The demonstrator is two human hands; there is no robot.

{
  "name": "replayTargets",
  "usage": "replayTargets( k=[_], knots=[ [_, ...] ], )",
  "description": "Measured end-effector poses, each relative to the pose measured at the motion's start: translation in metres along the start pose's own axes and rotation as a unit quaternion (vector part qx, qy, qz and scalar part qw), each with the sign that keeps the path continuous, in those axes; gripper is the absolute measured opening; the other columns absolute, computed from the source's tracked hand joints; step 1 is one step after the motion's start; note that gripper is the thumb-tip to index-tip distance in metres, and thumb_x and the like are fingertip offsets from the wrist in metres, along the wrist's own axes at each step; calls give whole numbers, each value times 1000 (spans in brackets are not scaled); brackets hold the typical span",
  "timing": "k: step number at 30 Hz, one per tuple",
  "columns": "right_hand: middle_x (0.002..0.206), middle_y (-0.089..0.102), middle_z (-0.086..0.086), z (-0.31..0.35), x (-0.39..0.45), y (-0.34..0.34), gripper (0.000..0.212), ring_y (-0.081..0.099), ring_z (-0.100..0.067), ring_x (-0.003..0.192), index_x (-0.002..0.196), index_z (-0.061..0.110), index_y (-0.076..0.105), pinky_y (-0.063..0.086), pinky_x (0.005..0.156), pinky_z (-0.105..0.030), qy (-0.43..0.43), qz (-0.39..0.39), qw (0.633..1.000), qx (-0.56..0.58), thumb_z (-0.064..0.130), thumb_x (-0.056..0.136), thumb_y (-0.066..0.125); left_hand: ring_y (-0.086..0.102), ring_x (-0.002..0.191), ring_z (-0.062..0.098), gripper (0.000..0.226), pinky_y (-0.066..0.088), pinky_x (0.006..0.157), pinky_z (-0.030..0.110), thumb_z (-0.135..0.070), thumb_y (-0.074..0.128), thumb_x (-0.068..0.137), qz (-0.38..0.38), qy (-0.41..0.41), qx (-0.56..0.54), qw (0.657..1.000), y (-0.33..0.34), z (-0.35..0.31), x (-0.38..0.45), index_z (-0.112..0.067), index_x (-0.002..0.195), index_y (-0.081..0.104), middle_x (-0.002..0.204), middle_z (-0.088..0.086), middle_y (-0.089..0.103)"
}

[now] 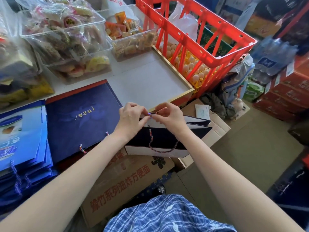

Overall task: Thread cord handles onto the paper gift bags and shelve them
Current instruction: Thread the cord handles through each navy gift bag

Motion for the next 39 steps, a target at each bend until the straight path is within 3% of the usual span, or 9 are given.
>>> replayTargets(
  k=[3, 5, 11, 17, 21, 26, 30, 34, 39],
  knots=[
    [80, 69, -10, 2, 2, 0, 27, 66, -19, 65, 94, 8, 54, 56, 66, -28, 0, -25, 999, 34, 11, 77, 75, 44, 107, 25, 16, 28, 87, 29, -21, 63, 87, -27, 43, -21, 998, -1, -2, -3, -7, 95, 66, 97, 4, 63],
    [82, 69, -9, 6, 4, 0, 20, 67, -18, 67, 92, 6, 62, 57, 67, -26, -12, -30, 999, 10, 13, 78, 74, 44, 104, 24, 16, 34, 87, 28, -20, 63, 87, -15, 50, -41, 998, 0, -1, -2, -6, 95, 65, 98, 6, 62],
    [80, 69, 0, 16, 8, 12, 10, 58, 2, 66, 91, 7, 73, 49, 70, -11, -70, 21, 993, -94, 6, 85, 65, 42, 97, 17, 14, 32, 83, 24, -19, 62, 88, -2, 36, -64, 997, 1, 5, 1, -8, 97, 65, 99, 5, 58],
    [79, 66, -1, 16, 9, 12, 12, 60, -6, 69, 94, 4, 70, 51, 75, -19, -82, 44, 990, -108, 2, 87, 60, 57, 95, 16, 9, 39, 81, 21, -13, 64, 86, 12, 5, -109, 994, -1, 8, 8, -10, 94, 65, 98, 2, 64],
    [80, 66, -3, 15, 11, 12, 12, 59, -5, 68, 94, 3, 70, 51, 75, -21, -84, 49, 989, -110, 1, 87, 59, 45, 99, 12, 8, 31, 79, 19, -18, 66, 84, 7, -25, -107, 994, 0, 14, 12, -17, 92, 65, 97, -2, 61],
    [82, 67, -4, 14, 13, 10, 12, 62, -9, 71, 92, 5, 71, 53, 77, -22, -80, 55, 989, -108, 2, 87, 61, 38, 112, 20, 13, 20, 79, 12, -21, 65, 86, 28, -11, -65, 997, 1, 11, 15, -13, 94, 71, 105, -1, 59],
    [82, 70, -4, 15, 9, 7, 9, 63, -10, 71, 92, 6, 71, 54, 75, -24, -76, 16, 991, -105, 8, 85, 67, 33, 117, 19, 15, 19, 87, 14, -21, 63, 87, 72, -13, -83, 994, 8, 12, 17, -12, 95, 72, 104, -9, 53],
    [91, 71, -5, 18, 2, 3, 20, 64, -14, 79, 101, 6, 70, 53, 77, -25, -82, -40, 980, -174, 16, 85, 68, 34, 119, 19, 19, 21, 87, 16, -23, 62, 88, 62, -53, -90, 993, 8, 17, 19, -9, 97, 71, 111, -3, 58],
    [103, 71, -10, 17, 0, 13, 30, 67, -17, 91, 113, 5, 66, 54, 88, -30, -72, -3, 986, -149, 14, 84, 69, 41, 119, 23, 18, 30, 93, 24, -25, 65, 85, 65, -78, -112, 988, 9, 22, 21, -10, 91, 72, 102, -4, 57]
  ],
)
Point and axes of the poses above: each hand's wrist, its own x-axis towards the middle knuckle, its own y-axis out of the palm, z = x × y, the point moved 9 cm from there along x, towards the middle knuckle
